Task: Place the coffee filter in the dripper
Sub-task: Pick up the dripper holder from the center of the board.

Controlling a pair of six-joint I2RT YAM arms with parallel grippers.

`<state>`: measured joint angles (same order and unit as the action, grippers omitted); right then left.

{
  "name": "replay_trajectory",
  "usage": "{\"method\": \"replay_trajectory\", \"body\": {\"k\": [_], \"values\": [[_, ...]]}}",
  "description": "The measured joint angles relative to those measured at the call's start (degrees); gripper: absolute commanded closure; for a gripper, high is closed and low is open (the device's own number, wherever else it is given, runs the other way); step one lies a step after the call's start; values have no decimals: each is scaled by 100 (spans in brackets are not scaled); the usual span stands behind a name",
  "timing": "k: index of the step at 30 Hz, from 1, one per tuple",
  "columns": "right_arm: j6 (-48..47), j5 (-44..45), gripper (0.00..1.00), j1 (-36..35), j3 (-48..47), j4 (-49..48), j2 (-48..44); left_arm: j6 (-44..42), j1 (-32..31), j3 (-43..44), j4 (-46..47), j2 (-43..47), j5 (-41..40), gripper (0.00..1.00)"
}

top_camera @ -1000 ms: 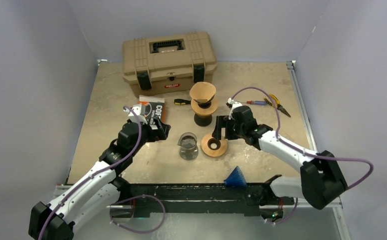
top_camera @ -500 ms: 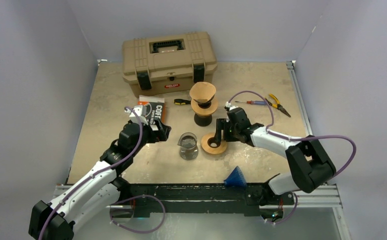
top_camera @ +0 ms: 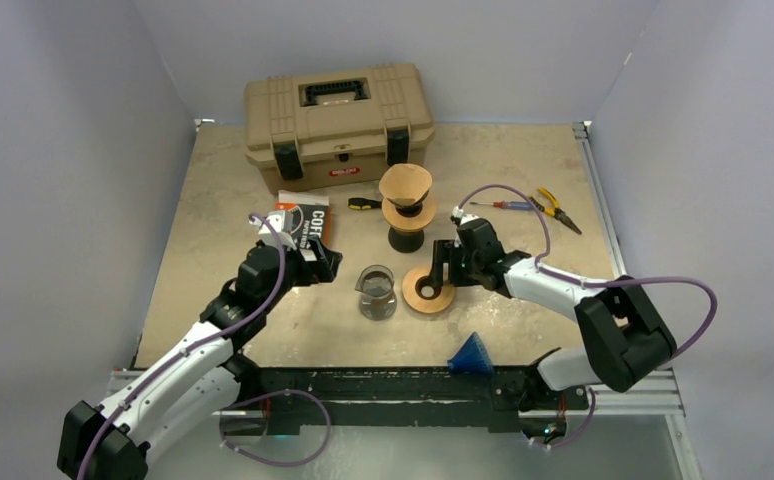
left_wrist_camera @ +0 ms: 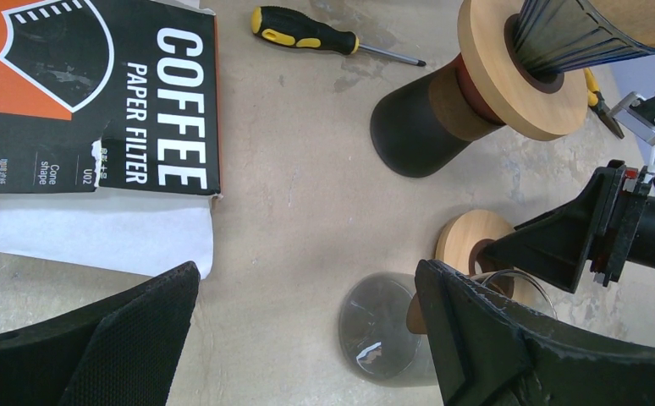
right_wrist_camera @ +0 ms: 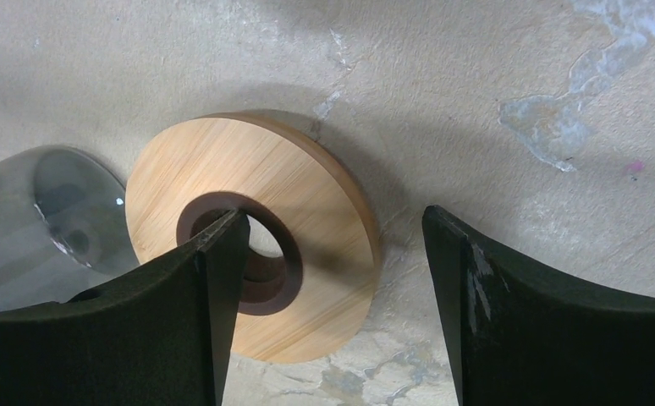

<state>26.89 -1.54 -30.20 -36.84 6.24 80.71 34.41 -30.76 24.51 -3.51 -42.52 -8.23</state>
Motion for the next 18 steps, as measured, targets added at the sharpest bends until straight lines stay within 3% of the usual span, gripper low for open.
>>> {"method": "replay_trajectory", "body": {"k": [8, 15, 18], "values": [[15, -166, 25, 2, 61, -186, 4, 98, 0, -26, 63, -83, -2, 0], [22, -212, 45, 0, 63, -256, 57, 114, 0, -31, 122, -85, -2, 0], [7, -240, 46, 0, 63, -260, 59, 116, 0, -31, 114, -74, -4, 0]]}}
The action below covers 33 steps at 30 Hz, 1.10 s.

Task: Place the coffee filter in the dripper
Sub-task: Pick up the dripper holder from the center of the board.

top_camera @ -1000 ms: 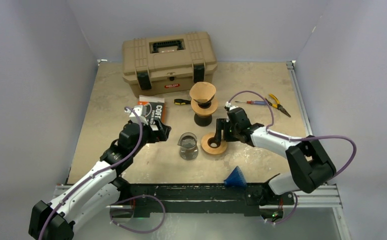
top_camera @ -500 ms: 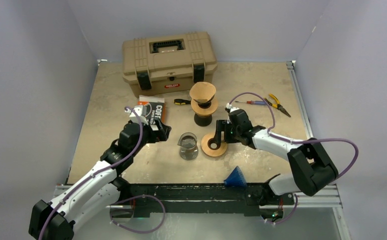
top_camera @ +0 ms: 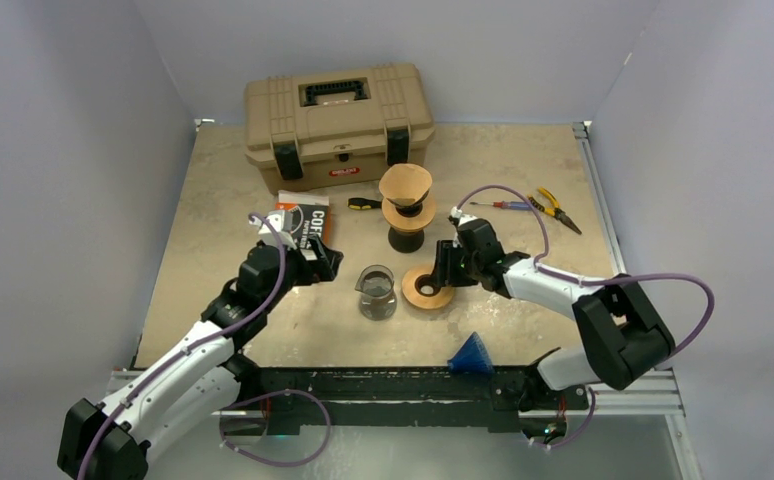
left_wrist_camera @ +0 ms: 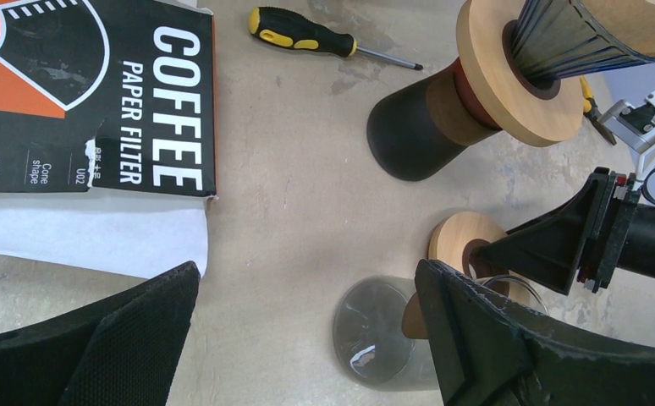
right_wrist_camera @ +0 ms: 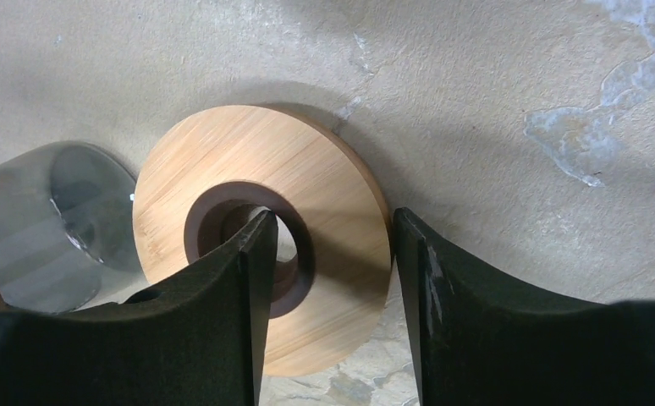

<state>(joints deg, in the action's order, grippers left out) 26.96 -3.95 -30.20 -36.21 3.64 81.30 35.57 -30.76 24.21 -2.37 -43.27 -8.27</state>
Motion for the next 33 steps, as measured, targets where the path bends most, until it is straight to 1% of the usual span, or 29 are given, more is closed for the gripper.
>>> {"method": "replay_trajectory", "body": {"k": [1, 4, 5, 8, 9, 13, 17, 23, 33], "values": [[0, -4, 46, 2, 2, 11, 7, 7, 0, 2, 0, 11, 0, 0], [-17, -9, 58, 4, 2, 15, 9, 72, 0, 9, 0, 35, 2, 0], [-35, -9, 63, 7, 2, 20, 9, 85, 0, 15, 0, 39, 2, 1], [-59, -37, 82, 15, 7, 17, 9, 116, 0, 68, -11, 39, 7, 0], [-63, -37, 86, 15, 7, 17, 9, 131, 0, 85, -13, 37, 13, 0], [-107, -37, 96, 15, 7, 24, -11, 177, 0, 155, -13, 7, 68, 1], [-192, -7, 100, 15, 7, 199, -221, 251, 0, 227, -15, -103, 168, 0], [-306, 72, 100, 15, -46, 444, -909, 313, 0, 398, -52, -328, 354, 0], [-450, 197, 100, 15, -435, 892, -1473, 422, 0, 595, -168, -474, 603, 0]]}}
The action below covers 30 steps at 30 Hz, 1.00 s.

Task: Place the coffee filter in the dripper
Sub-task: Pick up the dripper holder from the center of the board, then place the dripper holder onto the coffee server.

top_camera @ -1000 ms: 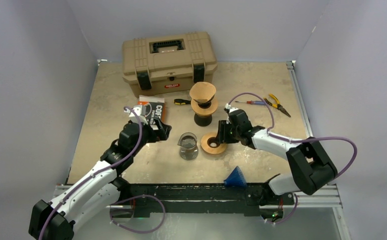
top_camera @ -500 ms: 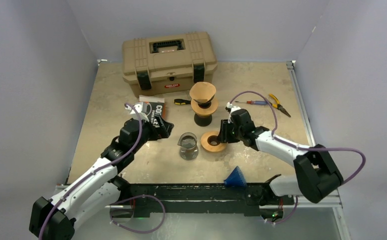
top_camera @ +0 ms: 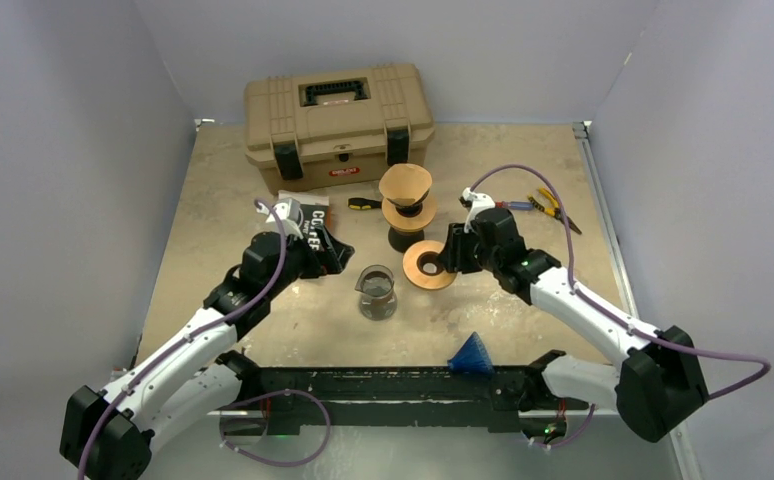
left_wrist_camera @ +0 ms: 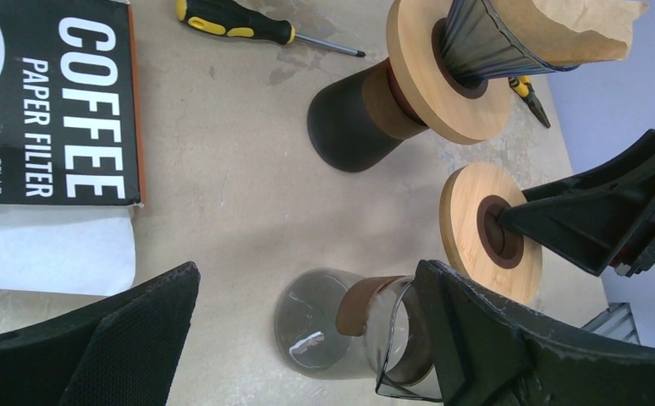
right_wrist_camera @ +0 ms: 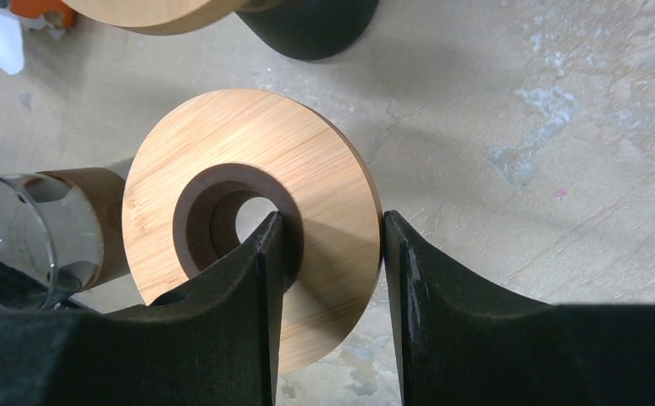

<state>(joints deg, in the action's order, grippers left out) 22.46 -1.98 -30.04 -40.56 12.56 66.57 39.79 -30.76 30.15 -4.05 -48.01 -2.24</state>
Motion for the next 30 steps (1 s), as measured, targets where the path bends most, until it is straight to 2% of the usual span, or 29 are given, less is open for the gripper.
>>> {"method": "replay_trajectory", "body": {"k": [17, 25, 30], "values": [[-345, -402, 100, -17, -275, 122, -603, 164, 0, 157, 184, -433, 785, 0], [-334, -813, 100, -216, -282, -33, -719, -4, 0, 282, 35, -610, 734, 0], [-304, -763, 100, -669, -308, -101, -710, -210, 0, 354, -289, -669, 439, 0]]}}
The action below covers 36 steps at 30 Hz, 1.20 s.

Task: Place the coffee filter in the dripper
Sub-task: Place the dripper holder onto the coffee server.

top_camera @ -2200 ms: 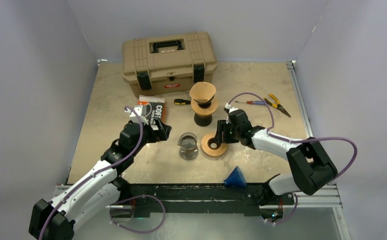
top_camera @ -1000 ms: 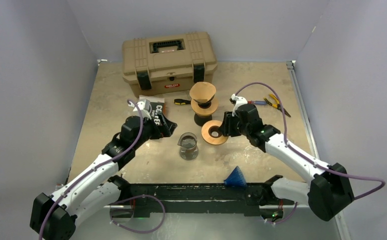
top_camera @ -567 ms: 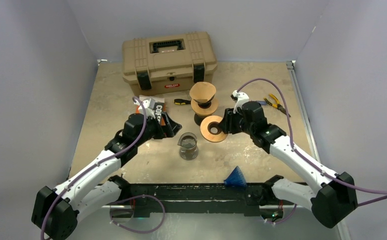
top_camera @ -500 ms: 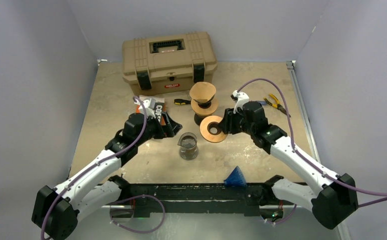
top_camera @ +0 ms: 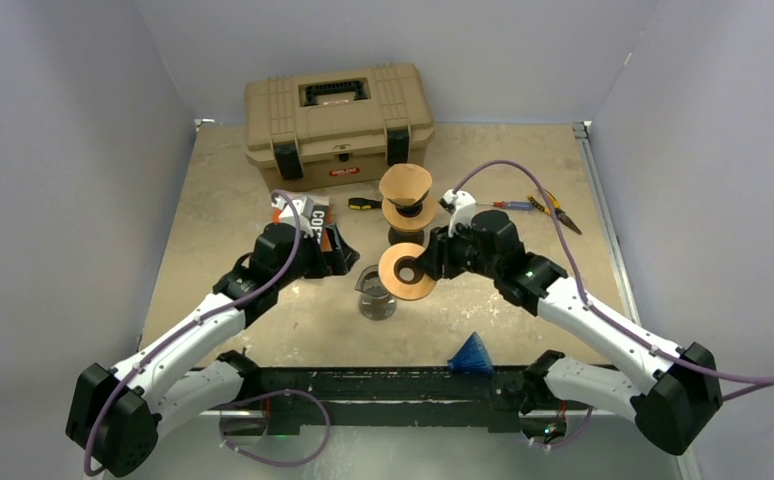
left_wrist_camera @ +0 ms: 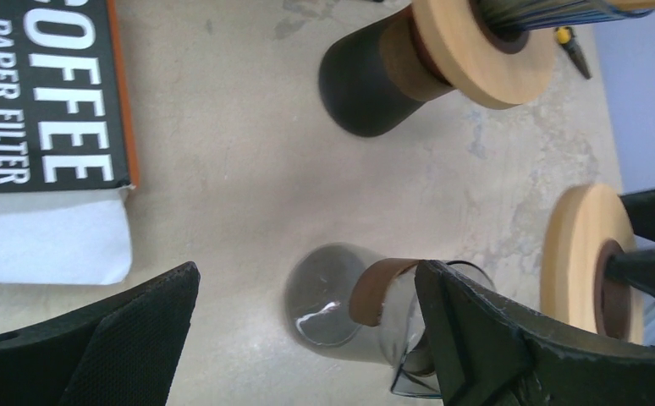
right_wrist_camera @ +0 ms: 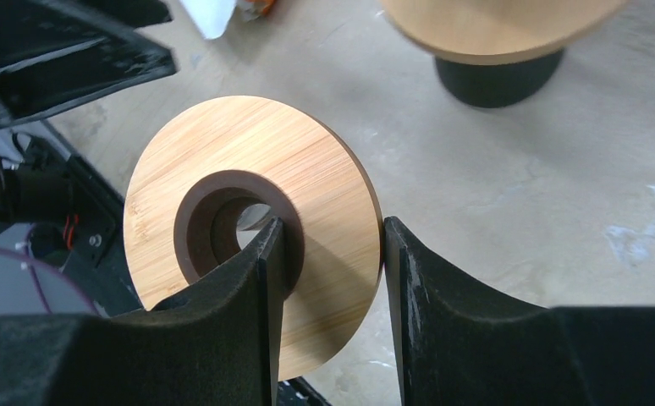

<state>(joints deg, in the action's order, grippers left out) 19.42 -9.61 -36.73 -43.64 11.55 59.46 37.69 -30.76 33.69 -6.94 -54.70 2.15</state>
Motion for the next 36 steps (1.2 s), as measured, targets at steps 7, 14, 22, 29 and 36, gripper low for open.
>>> {"method": "replay_trajectory", "body": {"k": [7, 14, 22, 29, 36], "values": [[42, 177, 100, -776, -225, -13, 247, -92, 0, 22, -393, 31, -450, 0], [179, 321, 100, -994, -328, -96, 407, -133, 0, 22, -560, 170, -669, 0], [264, 597, 100, -1167, -531, -146, 789, -142, 0, 22, -654, 245, -831, 0], [299, 758, 100, -1202, -721, -225, 1036, -203, 0, 22, -848, 337, -1093, 1], [306, 925, 100, -1213, -909, -256, 1213, -284, 0, 22, -984, 501, -1386, 0]]}}
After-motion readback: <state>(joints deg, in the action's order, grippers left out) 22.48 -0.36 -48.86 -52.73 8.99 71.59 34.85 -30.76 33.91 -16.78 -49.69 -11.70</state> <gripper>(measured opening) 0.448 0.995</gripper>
